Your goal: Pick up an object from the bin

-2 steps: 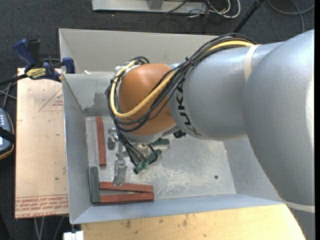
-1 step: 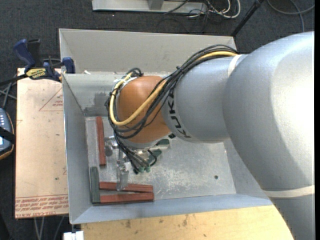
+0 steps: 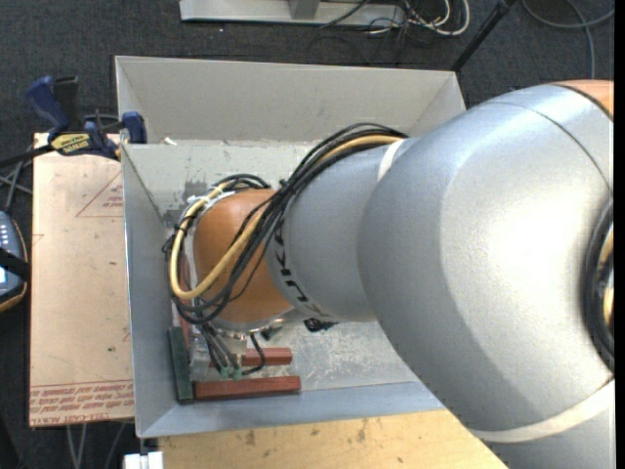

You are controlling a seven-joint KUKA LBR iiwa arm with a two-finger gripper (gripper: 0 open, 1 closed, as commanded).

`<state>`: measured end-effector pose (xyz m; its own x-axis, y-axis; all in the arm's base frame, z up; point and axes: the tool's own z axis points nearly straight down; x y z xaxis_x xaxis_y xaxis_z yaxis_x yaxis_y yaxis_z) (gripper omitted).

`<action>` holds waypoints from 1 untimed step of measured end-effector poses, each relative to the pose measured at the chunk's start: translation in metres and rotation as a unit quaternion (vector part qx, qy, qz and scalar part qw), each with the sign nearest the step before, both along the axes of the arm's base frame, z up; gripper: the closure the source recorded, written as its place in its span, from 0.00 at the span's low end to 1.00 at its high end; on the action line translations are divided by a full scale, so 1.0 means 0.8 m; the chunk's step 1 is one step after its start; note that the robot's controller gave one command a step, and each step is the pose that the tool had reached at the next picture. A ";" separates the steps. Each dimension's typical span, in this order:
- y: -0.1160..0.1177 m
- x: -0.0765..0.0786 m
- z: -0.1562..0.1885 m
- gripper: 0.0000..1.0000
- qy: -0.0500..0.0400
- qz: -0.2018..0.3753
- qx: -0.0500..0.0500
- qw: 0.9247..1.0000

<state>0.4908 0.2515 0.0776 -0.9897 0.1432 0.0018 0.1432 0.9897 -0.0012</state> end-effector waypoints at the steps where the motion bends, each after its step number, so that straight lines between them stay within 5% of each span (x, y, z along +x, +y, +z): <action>1: 0.000 0.000 0.000 1.00 0.000 0.000 0.000 1.000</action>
Offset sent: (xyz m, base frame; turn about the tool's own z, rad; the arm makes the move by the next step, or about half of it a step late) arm 0.0380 -0.0426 0.1275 -0.0382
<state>0.4909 0.2514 0.0776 -0.9896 0.1440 0.0019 0.1440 0.9896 -0.0008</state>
